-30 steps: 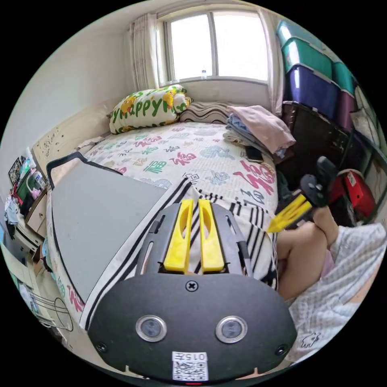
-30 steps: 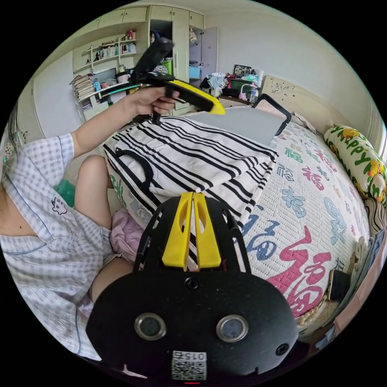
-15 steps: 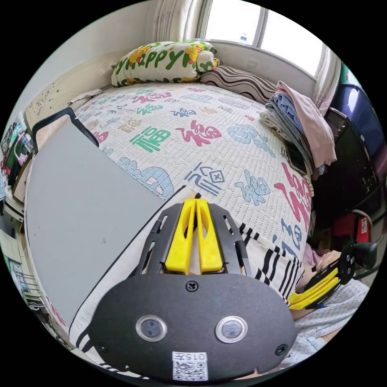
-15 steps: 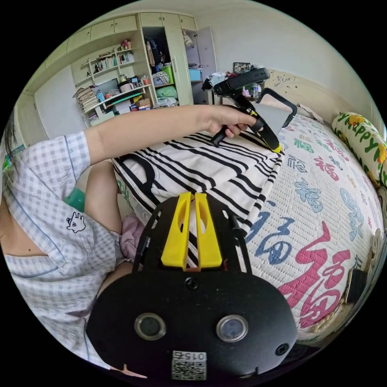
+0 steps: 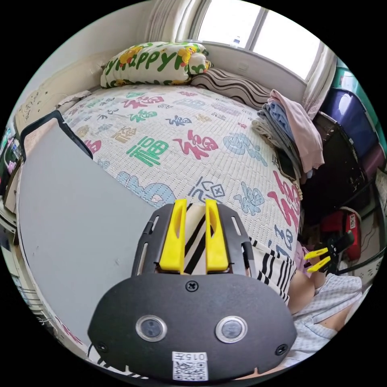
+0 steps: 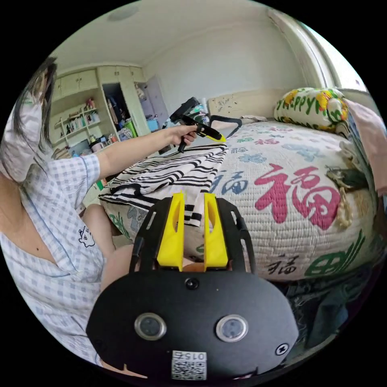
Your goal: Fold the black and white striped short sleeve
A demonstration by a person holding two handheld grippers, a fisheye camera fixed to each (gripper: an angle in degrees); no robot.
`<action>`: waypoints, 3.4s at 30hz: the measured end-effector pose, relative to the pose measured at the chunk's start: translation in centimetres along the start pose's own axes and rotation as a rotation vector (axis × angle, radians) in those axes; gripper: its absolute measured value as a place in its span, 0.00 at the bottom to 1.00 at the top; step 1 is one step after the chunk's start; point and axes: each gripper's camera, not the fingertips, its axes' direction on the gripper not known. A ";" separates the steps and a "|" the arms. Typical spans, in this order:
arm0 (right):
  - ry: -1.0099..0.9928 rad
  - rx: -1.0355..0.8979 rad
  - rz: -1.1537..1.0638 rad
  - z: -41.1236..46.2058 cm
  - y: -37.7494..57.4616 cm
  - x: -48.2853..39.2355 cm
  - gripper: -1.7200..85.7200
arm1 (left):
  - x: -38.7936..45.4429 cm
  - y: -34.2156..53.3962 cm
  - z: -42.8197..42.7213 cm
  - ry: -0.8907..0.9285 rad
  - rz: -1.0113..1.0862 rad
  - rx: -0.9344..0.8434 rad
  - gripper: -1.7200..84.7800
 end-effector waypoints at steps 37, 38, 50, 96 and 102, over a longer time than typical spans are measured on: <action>-0.448 0.026 -0.504 5.6 -9.6 -22.2 0.02 | -17.0 30.4 -26.7 0.270 -0.071 0.731 0.02; -0.488 -0.025 -0.529 7.9 -9.8 -24.5 0.02 | -19.0 33.7 -26.9 0.284 -0.107 0.745 0.02; -0.467 -0.363 -0.459 25.3 -6.5 -35.3 0.02 | -33.4 51.7 -19.7 0.530 -0.539 0.795 0.01; 0.272 -0.489 -0.265 44.5 -25.4 -19.7 0.02 | -26.8 42.6 -20.5 0.213 -0.347 0.322 0.04; 0.322 -0.511 -0.309 44.8 -25.4 -20.7 0.02 | -25.5 41.6 -20.3 0.149 -0.344 0.271 0.04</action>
